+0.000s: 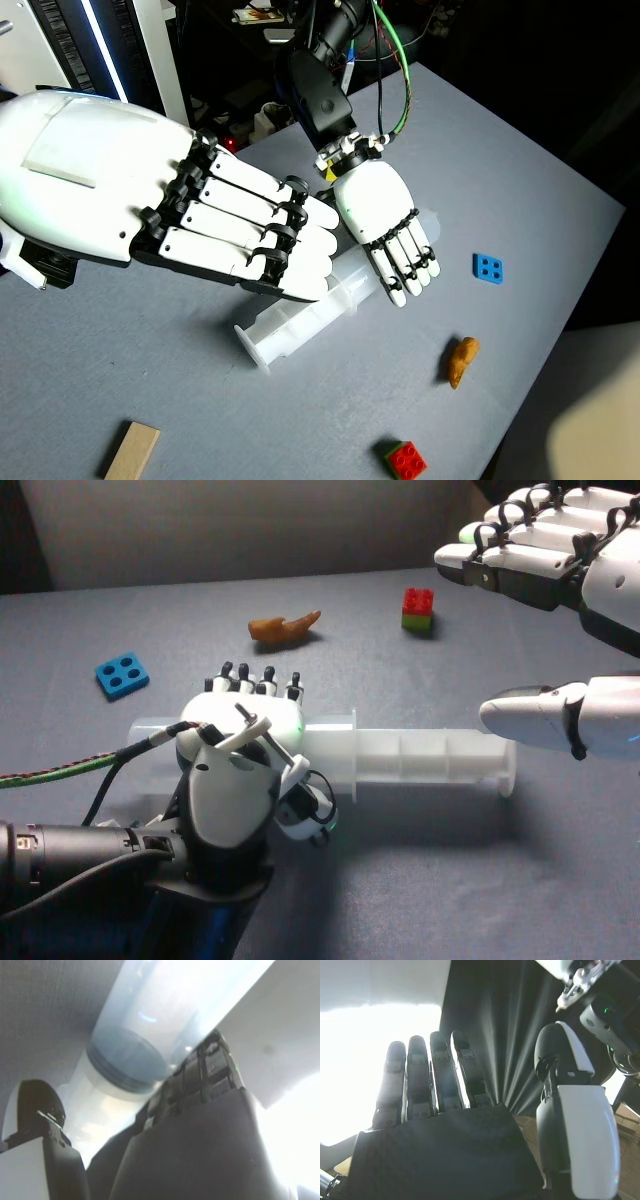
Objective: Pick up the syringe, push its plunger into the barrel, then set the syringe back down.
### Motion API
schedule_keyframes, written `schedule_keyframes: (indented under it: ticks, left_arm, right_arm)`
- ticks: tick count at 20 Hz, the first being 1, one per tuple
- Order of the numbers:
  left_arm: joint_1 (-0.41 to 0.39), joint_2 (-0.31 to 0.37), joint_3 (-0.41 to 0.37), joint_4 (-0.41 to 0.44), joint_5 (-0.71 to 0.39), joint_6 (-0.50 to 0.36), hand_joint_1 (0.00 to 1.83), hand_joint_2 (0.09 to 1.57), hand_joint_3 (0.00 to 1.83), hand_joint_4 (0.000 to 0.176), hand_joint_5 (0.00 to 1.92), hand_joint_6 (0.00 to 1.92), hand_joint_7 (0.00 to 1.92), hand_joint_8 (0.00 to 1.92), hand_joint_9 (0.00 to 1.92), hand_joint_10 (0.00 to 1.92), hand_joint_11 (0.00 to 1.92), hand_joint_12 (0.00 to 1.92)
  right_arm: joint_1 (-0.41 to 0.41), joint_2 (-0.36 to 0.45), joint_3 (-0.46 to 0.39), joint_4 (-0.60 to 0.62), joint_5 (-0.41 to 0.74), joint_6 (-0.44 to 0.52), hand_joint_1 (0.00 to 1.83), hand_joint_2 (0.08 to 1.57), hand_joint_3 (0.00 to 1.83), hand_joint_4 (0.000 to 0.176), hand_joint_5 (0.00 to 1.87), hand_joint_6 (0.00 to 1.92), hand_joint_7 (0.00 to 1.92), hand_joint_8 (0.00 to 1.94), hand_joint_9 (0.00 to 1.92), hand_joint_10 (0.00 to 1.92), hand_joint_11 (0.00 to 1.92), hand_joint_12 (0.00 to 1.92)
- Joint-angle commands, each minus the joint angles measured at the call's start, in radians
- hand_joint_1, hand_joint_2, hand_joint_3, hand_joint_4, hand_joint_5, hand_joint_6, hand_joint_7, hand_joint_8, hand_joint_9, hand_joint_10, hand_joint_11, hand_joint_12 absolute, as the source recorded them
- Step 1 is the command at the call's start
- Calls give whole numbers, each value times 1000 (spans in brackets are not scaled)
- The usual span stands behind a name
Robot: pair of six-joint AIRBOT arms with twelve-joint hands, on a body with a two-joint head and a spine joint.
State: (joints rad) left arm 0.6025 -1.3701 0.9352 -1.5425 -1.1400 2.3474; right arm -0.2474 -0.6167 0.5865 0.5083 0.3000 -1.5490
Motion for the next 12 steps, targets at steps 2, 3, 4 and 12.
schedule_keyframes:
  ticks: [2, 3, 4, 12]
  left_arm:
    - [1, -9, 6, 78, -42, -1, 723, 982, 0, 3, 155, 21, 69, 5, 0, 0, 0, 0]
    - [3, -10, 7, 83, -42, -1, 723, 982, 0, 3, 155, 21, 69, 5, 0, 0, 0, 0]
    - [5, -11, 8, 83, -41, -1, 698, 1003, 2, 0, 204, 13, 159, 8, 82, 12, 29, 24]
    - [15, -11, 9, 83, -41, -6, 944, 1057, 0, 0, 556, 30, 503, 13, 433, 23, 48, 1016]
  right_arm:
    - [11, 4, 0, -13, 102, 5, 258, 1160, 0, 0, 149, 1, 123, 0, 87, 0, 0, 160]
    - [11, 4, 0, -13, 102, 5, 258, 1160, 0, 0, 149, 1, 123, 0, 87, 0, 0, 160]
    - [11, 4, 0, -13, 102, 5, 293, 1149, 0, 0, 149, 3, 131, 2, 96, 3, 0, 179]
    - [11, 4, 0, -13, 102, 5, 324, 1139, 0, 0, 205, 5, 175, 3, 119, 4, 0, 243]
